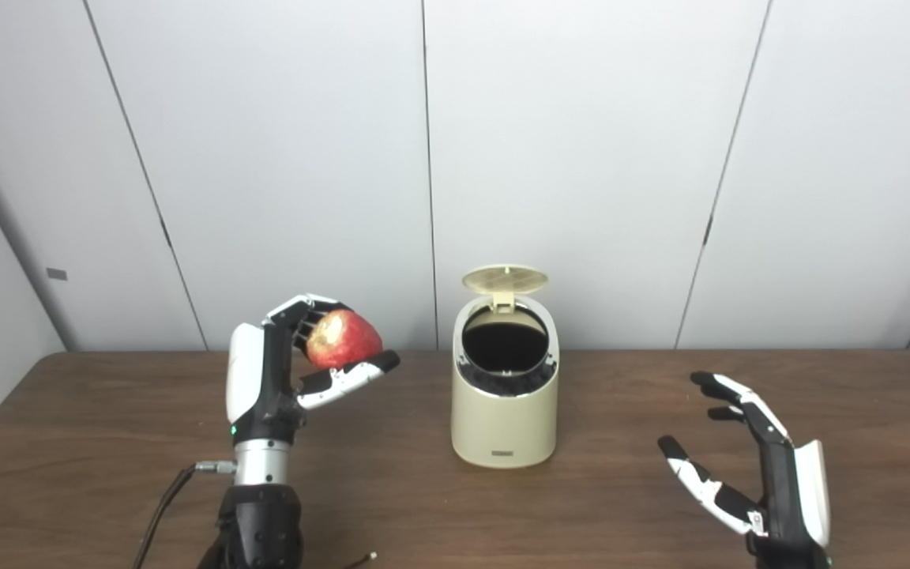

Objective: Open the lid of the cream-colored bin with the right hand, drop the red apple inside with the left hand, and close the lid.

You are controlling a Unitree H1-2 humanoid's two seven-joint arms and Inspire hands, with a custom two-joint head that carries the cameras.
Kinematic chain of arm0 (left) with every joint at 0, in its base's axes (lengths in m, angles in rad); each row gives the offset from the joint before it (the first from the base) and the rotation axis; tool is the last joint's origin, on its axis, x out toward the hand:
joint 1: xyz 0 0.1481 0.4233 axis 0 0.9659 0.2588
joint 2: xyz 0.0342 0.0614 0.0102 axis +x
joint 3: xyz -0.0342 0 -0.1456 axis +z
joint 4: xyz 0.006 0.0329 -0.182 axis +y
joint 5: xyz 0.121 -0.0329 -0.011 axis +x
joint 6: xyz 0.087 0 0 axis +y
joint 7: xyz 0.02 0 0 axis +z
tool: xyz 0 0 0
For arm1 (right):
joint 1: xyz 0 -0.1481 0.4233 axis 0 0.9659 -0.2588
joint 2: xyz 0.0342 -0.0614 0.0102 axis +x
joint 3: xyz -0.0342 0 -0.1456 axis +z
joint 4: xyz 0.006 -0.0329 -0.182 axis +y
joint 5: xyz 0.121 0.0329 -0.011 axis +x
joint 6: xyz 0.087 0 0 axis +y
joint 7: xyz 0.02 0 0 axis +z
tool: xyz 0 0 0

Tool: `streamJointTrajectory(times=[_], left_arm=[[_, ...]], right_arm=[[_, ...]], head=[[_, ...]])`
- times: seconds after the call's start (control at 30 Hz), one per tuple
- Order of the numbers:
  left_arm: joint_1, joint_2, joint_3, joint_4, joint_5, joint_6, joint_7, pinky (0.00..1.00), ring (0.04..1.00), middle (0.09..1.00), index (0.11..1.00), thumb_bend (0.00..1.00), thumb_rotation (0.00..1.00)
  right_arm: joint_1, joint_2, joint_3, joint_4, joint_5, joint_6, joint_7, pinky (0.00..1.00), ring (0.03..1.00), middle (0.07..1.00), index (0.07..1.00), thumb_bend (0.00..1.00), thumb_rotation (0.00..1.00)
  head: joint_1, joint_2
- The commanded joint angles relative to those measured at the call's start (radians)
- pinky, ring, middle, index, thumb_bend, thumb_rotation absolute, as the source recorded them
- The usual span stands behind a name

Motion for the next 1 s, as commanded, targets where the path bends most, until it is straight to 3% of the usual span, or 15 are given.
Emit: streamJointTrajectory(times=[0.0,0.23,0.57,0.7,0.83,0.97], left_arm=[[-0.054,-0.002,-0.003,-0.009,0.01,-0.029,0.012,0.29,0.389,0.478,0.515,0.5,0.0],[-0.067,-0.032,-0.018,0.019,0.01,-0.046,0.01,0.3,0.392,0.475,0.514,0.5,0.0],[-0.088,-0.095,-0.033,0.037,0.017,-0.02,0.012,0.27,0.377,0.476,0.531,0.5,0.0],[-0.106,-0.114,-0.043,0.078,0.037,-0.009,0.019,0.23,0.351,0.464,0.545,0.49,0.0],[-0.123,-0.123,-0.053,0.13,0.04,-0.022,0.031,0.29,0.385,0.474,0.526,0.5,0.0],[-0.142,-0.131,-0.067,0.186,0.043,-0.038,0.051,0.28,0.371,0.483,0.531,0.5,0.0]], right_arm=[[0.013,0.07,0.028,0.059,-0.009,-0.007,-0.021,0.61,0.732,0.76,0.72,0.29,0.21],[0.017,0.088,0.032,0.033,-0.018,0.042,-0.014,0.57,0.702,0.758,0.699,0.28,0.22],[0.013,0.081,0.038,0.047,-0.028,0.037,-0.031,0.58,0.704,0.755,0.701,0.28,0.18],[0.01,0.082,0.039,0.055,-0.039,0.035,-0.042,0.6,0.718,0.757,0.706,0.28,0.17],[0.009,0.085,0.043,0.052,-0.042,0.027,-0.05,0.59,0.708,0.756,0.702,0.28,0.16],[0.01,0.085,0.047,0.048,-0.037,0.034,-0.046,0.59,0.712,0.758,0.708,0.28,0.18]], head=[[-0.015,0.003],[-0.039,0.009],[-0.039,0.009],[-0.045,0.009],[-0.048,0.01],[-0.052,0.008]])
